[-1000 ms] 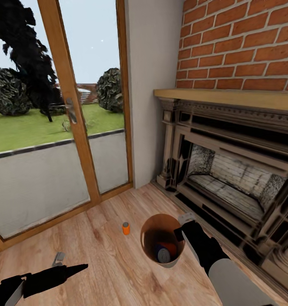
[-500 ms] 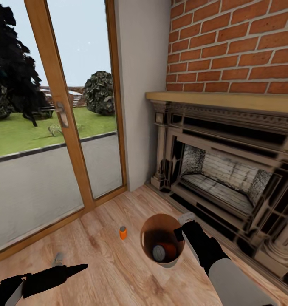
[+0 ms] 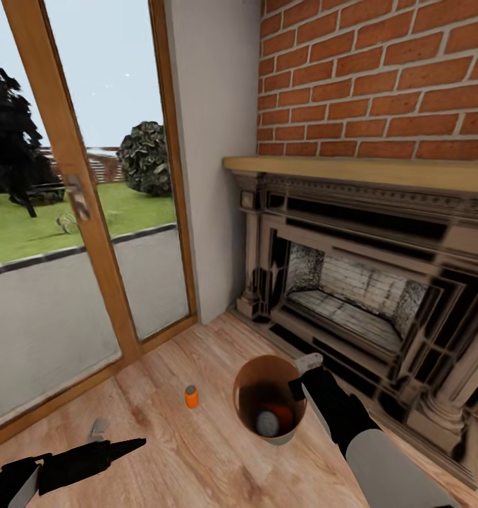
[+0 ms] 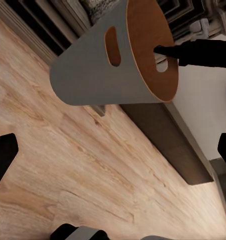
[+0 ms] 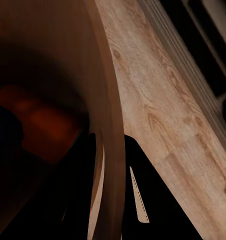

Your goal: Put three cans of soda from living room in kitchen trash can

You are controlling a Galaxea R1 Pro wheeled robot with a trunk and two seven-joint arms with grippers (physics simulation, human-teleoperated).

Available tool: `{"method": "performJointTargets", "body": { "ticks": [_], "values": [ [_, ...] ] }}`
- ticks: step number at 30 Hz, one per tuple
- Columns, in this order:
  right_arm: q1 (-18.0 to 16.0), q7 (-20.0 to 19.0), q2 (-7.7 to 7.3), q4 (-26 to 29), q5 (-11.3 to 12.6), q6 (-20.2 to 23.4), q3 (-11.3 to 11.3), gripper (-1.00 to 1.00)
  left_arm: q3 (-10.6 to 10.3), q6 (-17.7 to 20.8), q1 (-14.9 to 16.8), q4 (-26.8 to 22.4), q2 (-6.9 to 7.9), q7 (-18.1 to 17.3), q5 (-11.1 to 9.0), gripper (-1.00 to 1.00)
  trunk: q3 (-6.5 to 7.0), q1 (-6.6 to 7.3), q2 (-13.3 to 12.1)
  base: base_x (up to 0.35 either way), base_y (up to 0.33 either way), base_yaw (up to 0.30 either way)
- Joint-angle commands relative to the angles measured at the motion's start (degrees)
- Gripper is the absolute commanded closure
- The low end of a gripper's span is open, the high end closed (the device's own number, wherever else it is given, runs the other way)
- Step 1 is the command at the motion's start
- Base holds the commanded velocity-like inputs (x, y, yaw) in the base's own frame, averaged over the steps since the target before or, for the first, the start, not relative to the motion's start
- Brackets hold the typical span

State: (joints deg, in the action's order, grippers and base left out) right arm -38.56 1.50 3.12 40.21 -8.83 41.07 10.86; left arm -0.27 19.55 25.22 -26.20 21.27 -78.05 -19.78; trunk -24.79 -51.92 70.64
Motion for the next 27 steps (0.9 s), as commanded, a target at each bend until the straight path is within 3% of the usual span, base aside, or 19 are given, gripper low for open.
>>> {"method": "performJointTargets", "body": {
  "ticks": [1,9,27],
  "values": [
    [-0.03,-0.27,0.02,0.04,0.39,-0.02,-0.05,1.0,0.0,0.0,0.0,0.01,0.0,0.0,0.01,-1.0,0.02,0.0,0.0,0.325,0.048,-0.018],
    [-0.03,-0.27,0.02,0.04,0.39,-0.02,-0.03,1.0,0.01,0.04,0.0,0.01,0.0,0.0,0.0,-1.0,0.03,0.0,0.0,0.331,0.117,-0.006],
    [-0.03,-0.27,0.03,0.05,0.39,-0.02,-0.03,1.0,0.0,0.01,0.0,0.01,0.0,0.0,0.0,-1.0,0.03,0.0,0.0,0.294,0.239,0.0]
  ]
}}
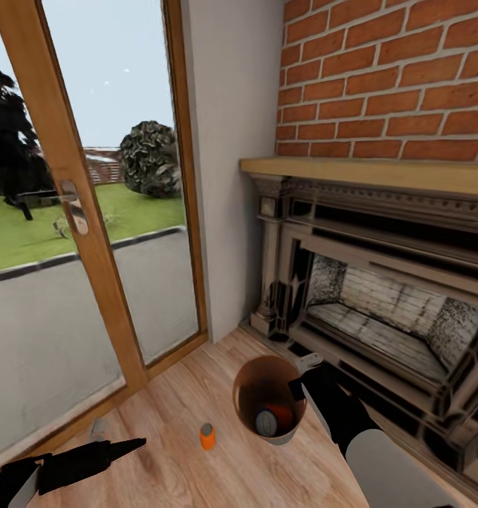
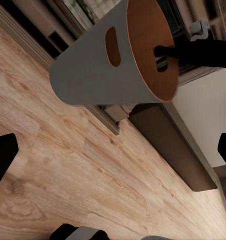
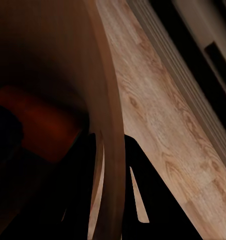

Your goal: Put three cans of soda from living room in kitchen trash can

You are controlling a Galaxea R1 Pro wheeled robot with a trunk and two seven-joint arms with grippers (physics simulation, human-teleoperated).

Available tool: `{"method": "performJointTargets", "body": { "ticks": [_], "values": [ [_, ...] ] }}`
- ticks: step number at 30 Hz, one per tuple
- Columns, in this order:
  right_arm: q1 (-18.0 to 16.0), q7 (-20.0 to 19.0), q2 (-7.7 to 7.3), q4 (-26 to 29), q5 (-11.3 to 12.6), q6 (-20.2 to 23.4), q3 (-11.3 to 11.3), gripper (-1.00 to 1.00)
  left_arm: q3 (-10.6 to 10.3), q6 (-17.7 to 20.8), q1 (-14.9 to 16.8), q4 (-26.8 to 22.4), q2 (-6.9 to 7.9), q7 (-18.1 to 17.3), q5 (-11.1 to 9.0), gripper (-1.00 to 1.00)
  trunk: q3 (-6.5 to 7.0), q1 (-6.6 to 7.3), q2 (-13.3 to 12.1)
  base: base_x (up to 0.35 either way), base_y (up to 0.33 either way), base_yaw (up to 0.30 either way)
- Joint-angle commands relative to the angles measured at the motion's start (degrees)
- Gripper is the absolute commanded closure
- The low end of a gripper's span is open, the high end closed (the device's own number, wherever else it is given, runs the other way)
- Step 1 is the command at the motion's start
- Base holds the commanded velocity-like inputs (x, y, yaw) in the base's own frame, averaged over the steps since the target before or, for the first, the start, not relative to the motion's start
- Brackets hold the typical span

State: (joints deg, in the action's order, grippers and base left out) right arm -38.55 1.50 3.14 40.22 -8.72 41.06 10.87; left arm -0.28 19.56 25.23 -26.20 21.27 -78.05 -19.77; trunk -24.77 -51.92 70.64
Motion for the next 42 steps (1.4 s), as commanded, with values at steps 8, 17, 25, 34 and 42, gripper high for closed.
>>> {"method": "performJointTargets", "body": {
  "ticks": [8,17,25,34,42],
  "values": [
    [-0.03,-0.27,0.01,0.04,0.29,-0.02,-0.06,1.0,0.01,-0.04,0.0,0.01,0.0,0.0,0.0,-1.0,0.24,0.0,0.01,0.247,0.195,-0.073],
    [-0.03,-0.27,0.12,0.04,0.29,-0.02,-0.06,1.0,0.01,-0.05,0.0,0.01,0.0,0.0,0.0,-1.0,0.85,0.0,0.01,0.026,0.015,-0.176],
    [-0.03,-0.27,0.2,0.04,0.29,-0.02,-0.06,1.0,0.01,-2.78,0.0,0.09,0.0,0.0,0.06,-1.0,1.26,0.0,0.01,0.001,0.001,-0.133],
    [-0.03,-0.35,0.13,0.66,0.42,0.32,-0.01,1.0,-0.49,-3.75,0.0,1.2,-4.75,30.92,-0.17,-1.0,1.27,0.0,0.01,0.0,0.0,-0.005],
    [-0.03,-0.35,-0.06,5.16,0.32,2.8,-0.66,1.0,-0.68,-6.5,0.0,-4.44,-20.06,76.88,2.22,-1.0,1.27,0.0,0.01,0.0,0.0,0.0]
  ]
}}
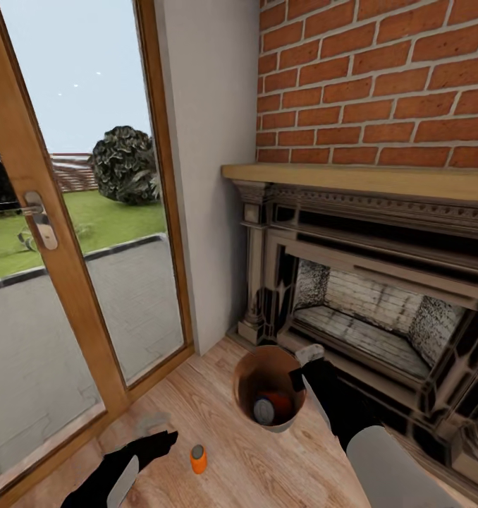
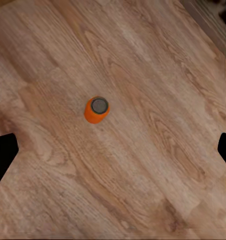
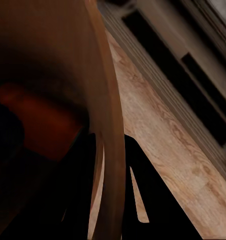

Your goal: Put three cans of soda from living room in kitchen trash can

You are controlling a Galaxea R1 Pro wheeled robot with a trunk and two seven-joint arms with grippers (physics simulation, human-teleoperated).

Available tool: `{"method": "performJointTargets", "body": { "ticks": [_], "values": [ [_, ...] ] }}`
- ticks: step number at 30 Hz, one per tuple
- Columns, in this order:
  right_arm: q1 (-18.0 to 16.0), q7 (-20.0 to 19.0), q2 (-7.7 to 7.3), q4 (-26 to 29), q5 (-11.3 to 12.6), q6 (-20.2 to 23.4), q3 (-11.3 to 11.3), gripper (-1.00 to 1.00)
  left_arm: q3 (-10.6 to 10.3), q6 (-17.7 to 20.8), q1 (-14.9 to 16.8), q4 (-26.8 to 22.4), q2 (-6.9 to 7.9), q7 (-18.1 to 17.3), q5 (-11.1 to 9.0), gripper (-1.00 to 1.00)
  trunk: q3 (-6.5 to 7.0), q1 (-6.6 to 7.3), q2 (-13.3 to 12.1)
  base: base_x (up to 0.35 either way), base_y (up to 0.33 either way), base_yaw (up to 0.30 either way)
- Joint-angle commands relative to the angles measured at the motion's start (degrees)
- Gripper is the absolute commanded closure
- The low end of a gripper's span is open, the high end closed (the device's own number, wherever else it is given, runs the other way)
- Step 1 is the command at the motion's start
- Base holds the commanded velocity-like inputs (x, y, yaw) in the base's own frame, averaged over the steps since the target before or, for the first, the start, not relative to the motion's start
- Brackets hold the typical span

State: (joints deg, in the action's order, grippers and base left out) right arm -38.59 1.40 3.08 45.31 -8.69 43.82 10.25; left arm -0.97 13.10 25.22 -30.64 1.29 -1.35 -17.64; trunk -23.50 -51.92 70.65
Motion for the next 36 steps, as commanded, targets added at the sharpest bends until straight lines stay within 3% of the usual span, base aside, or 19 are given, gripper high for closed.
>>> {"method": "performJointTargets", "body": {
  "ticks": [1,2,5,6,8,9,11,17,36],
  "values": [
    [0.0,-0.26,-0.05,0.72,0.28,1.38,-0.09,1.0,0.01,-0.57,0.01,-0.05,-0.76,2.23,0.91,-1.0,0.0,0.0,0.0,0.0,0.0,0.0],
    [0.0,-0.26,-0.16,2.22,0.3,4.8,-0.41,1.0,0.04,-1.62,0.01,-0.09,-1.79,5.48,2.38,-1.0,0.0,0.0,0.0,0.0,0.0,0.0],
    [0.0,-0.26,-0.26,5.15,0.32,9.21,-2.57,1.0,0.06,-2.9,0.01,-0.08,-2.7,8.35,3.69,-1.0,0.0,0.0,0.0,0.0,0.0,0.0],
    [0.0,-0.26,-0.29,7.44,0.33,10.85,-5.9,1.0,0.09,-3.45,0.01,-0.06,-3.05,9.49,4.19,-1.0,0.0,0.0,0.0,0.0,0.0,0.0],
    [0.0,-0.26,-0.32,9.3,0.34,11.94,-9.27,1.0,0.12,-3.91,0.01,-0.05,-3.25,10.27,4.51,-1.0,0.0,0.0,0.0,0.0,0.0,0.0],
    [0.0,-0.26,-0.34,10.93,0.3,12.91,-12.45,1.0,0.28,-4.89,0.01,-0.05,-3.41,10.99,4.78,-1.0,0.0,0.0,0.0,0.0,0.0,0.0],
    [0.0,-0.26,-0.35,11.87,0.27,13.51,-14.42,1.0,0.63,-6.78,0.01,-0.03,-3.48,11.48,4.96,-1.0,0.0,0.0,0.0,0.0,0.0,0.0],
    [0.0,-0.26,-0.4,12.45,0.21,13.88,-15.64,1.0,0.93,-9.08,0.01,-0.04,-3.49,11.71,5.02,-1.0,0.0,0.0,0.0,0.0,0.0,0.0],
    [0.0,-0.26,-0.36,12.43,0.17,13.93,-15.79,1.0,0.88,-9.32,0.01,0.05,-3.49,11.55,5.07,-1.0,-0.03,0.0,0.0,0.19,-0.01,0.0]
  ]
}}
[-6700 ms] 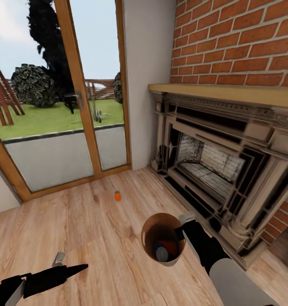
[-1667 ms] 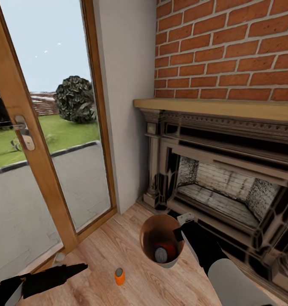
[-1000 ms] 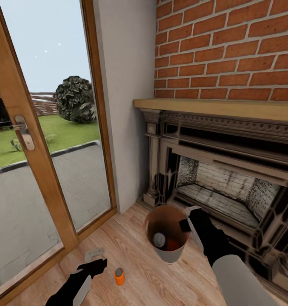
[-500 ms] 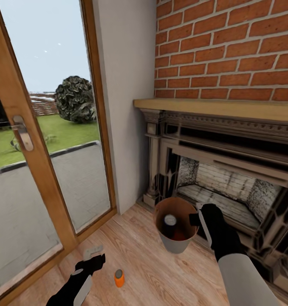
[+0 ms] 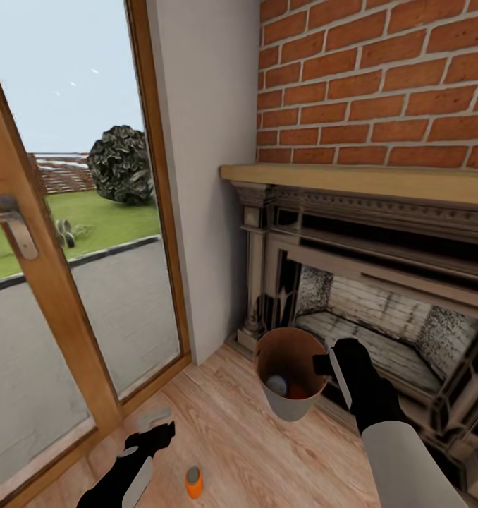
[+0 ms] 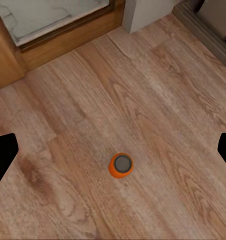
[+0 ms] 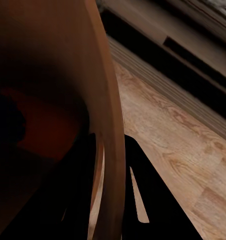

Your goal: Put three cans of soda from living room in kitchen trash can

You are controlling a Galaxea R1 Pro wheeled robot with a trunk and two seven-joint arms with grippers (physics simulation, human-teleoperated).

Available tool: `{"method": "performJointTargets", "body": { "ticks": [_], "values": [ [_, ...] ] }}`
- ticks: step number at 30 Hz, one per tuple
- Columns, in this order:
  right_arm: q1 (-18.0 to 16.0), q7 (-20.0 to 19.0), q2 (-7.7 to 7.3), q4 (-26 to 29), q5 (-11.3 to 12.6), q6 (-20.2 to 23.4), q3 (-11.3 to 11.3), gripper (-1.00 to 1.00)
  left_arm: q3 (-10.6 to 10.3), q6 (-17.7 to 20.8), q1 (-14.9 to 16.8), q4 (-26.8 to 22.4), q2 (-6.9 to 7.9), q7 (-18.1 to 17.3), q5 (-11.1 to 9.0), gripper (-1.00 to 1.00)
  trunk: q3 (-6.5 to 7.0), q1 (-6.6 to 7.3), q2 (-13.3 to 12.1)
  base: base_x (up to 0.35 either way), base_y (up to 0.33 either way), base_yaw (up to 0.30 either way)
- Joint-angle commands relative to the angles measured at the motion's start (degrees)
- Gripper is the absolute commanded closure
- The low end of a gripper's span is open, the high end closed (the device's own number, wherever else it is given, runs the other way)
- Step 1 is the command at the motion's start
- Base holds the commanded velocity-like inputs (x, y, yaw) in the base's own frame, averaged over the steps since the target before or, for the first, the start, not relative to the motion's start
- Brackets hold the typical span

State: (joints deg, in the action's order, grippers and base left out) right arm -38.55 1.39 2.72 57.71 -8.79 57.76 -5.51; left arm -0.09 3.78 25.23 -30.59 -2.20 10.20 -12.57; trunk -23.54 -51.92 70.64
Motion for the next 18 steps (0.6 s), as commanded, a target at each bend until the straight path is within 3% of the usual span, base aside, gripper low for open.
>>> {"method": "performJointTargets", "body": {
  "ticks": [1,6,18],
  "values": [
    [-0.03,-0.25,0.0,0.03,0.27,-0.01,-0.02,1.0,0.0,0.0,0.0,0.0,0.0,0.0,0.0,-1.0,-0.03,0.0,0.01,0.268,-0.065,0.0],
    [-0.03,-0.25,0.0,-0.01,0.27,-0.01,0.01,1.0,0.0,0.0,0.0,0.01,0.0,0.0,0.0,-1.0,-0.39,0.0,0.01,0.117,-0.026,0.0],
    [-0.03,-0.25,0.0,-0.22,0.27,-0.01,0.06,1.0,0.0,-0.01,0.0,0.01,0.0,-0.09,0.0,-1.0,-1.48,0.0,0.01,0.009,-0.002,0.0]
  ]
}}
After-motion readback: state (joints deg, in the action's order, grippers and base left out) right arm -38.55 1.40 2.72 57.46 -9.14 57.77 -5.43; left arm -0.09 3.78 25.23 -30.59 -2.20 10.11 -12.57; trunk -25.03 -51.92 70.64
